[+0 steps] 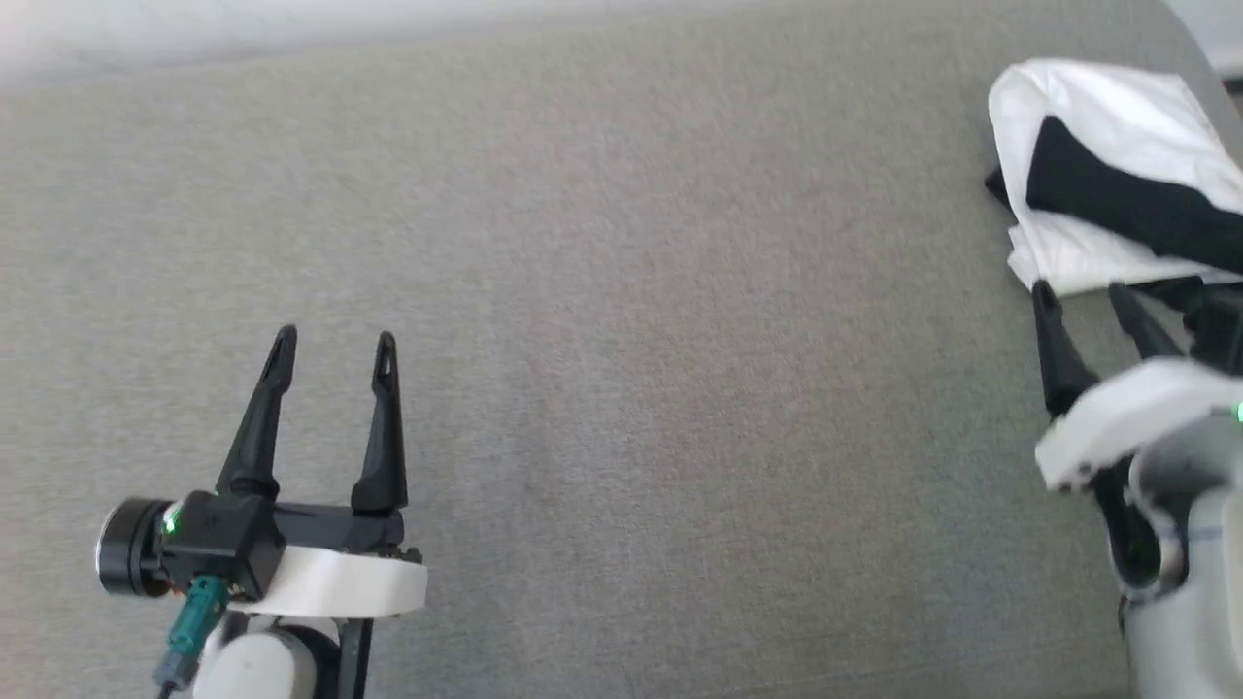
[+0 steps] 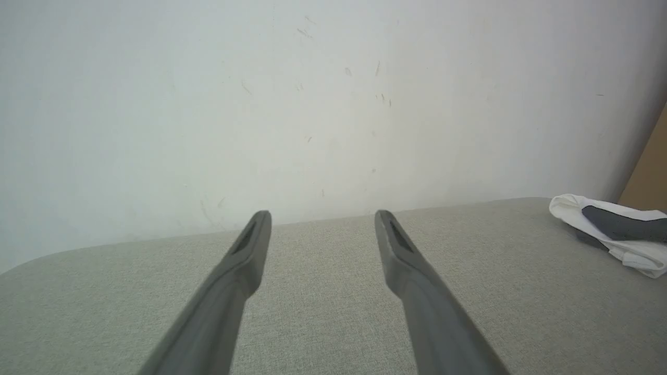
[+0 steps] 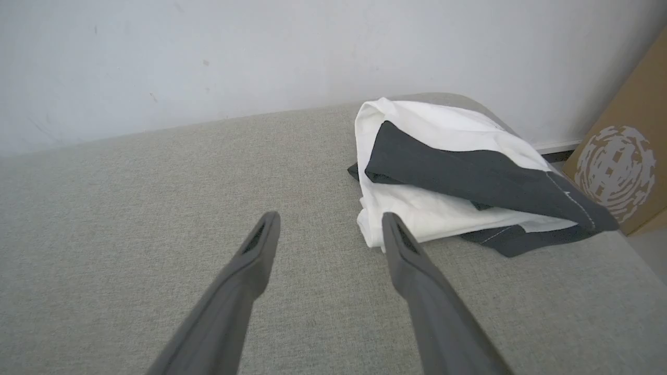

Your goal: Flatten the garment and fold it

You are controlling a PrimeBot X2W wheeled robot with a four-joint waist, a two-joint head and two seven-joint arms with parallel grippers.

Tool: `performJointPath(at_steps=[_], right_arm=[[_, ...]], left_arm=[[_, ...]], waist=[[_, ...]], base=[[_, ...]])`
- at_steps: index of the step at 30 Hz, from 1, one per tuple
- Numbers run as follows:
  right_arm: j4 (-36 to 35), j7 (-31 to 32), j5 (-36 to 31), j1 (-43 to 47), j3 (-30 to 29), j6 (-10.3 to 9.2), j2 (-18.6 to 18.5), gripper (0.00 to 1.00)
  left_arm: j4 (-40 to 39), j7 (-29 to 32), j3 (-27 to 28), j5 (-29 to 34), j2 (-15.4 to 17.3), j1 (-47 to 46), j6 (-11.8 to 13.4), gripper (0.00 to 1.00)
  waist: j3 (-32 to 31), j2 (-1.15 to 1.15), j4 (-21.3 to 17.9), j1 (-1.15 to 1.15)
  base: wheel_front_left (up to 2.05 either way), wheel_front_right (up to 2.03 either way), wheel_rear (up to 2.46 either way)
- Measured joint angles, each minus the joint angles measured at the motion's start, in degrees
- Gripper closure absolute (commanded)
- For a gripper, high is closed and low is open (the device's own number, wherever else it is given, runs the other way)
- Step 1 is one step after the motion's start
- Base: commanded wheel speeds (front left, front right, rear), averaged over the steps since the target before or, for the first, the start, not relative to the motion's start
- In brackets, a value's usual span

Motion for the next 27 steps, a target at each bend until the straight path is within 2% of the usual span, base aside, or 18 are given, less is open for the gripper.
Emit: performJointPath(at_steps=[6,12,16,19,27], right_arm=[[-3.8,-4.7,-1.1,7.8,-1.0,-0.01,1.9,0.00],[-6.1,-9.9,-2.9,14.5,-0.6,-0.01,2.2,0.00],[-6.4,-14.6,-5.1,17.0,-0.8,-0.01,2.3,0.00],[-5.7,-17.4,-7.0,17.7,-1.0,-0.01,2.3,0.00],[-0.1,-22.1,-7.0,19.4,-0.7,-0.01,2.3,0.00]], left_arm=[[0.8,0.0,0.7,1.6,-2.5,2.5,0.2,0.00],[1.1,0.0,1.5,3.5,-4.1,5.8,0.1,0.00],[1.2,0.0,2.4,4.1,-4.8,8.0,-0.9,0.00],[1.6,0.0,2.5,5.0,-5.1,9.2,-1.6,0.00],[3.9,0.0,3.2,6.8,-7.2,10.1,-3.3,0.00]], waist=[[-4.3,0.00,2.0,0.00],[-8.5,0.00,4.2,0.00],[-10.7,0.00,5.8,0.01],[-12.1,0.00,7.0,0.00],[-15.2,0.00,9.1,0.01]], base=[[0.00,0.00,0.00],[0.00,0.00,0.00],[0.00,0.00,0.00],[0.00,0.00,0.00],[0.00,0.00,0.00]])
